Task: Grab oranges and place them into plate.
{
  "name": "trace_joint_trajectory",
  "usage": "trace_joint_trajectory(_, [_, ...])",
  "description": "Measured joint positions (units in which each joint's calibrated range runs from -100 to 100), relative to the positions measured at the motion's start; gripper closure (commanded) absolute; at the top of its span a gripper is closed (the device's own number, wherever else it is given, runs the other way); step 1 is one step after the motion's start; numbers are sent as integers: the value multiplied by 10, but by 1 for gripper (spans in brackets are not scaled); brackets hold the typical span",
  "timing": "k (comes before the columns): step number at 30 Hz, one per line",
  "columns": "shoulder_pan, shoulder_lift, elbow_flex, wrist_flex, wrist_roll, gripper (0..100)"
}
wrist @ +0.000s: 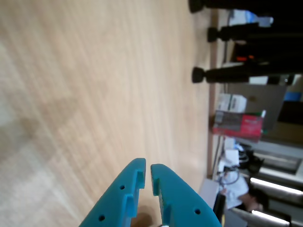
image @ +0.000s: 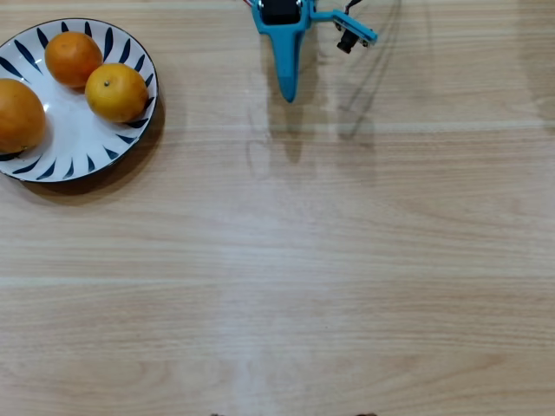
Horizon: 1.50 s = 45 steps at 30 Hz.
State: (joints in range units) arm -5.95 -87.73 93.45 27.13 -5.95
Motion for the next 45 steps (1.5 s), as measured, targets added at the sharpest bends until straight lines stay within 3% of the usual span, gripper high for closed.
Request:
trace_joint_trajectory(4, [-6,-96,45,47,-2,98])
trace_joint_trajectory(12, [-26,-112,55,220,31,98])
trace_joint_trajectory(21, [-46,-113,46,306,37,98])
trace_joint_trajectory(45, [-50,-113,41,314,37,98])
